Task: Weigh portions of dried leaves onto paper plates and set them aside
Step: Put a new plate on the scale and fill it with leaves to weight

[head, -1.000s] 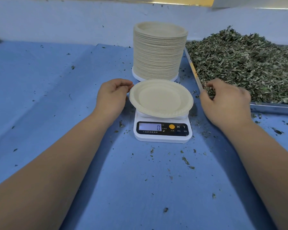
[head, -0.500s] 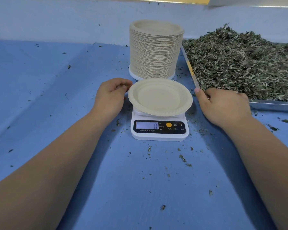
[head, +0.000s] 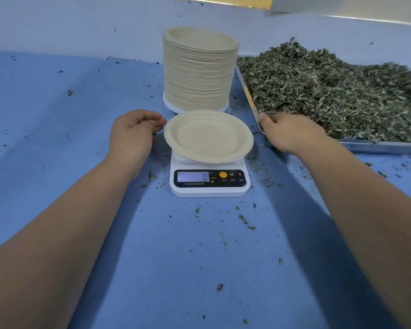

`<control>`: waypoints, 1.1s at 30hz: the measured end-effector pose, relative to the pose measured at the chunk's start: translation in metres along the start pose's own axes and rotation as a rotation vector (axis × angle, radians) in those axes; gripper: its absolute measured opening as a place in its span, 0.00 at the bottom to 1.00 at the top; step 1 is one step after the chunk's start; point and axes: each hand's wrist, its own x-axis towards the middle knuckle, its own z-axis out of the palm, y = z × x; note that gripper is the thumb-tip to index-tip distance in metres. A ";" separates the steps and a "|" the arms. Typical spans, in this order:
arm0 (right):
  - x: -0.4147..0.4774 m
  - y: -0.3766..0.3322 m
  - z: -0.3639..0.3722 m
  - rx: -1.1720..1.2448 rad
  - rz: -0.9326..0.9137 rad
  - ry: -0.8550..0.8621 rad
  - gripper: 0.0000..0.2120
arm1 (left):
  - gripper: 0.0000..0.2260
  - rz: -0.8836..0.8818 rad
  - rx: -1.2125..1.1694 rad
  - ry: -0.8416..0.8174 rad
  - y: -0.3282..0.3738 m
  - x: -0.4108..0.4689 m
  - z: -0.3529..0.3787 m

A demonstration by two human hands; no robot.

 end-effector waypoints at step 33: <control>0.015 0.000 -0.010 0.106 -0.061 -0.001 0.13 | 0.11 -0.021 -0.005 0.008 0.002 -0.001 0.001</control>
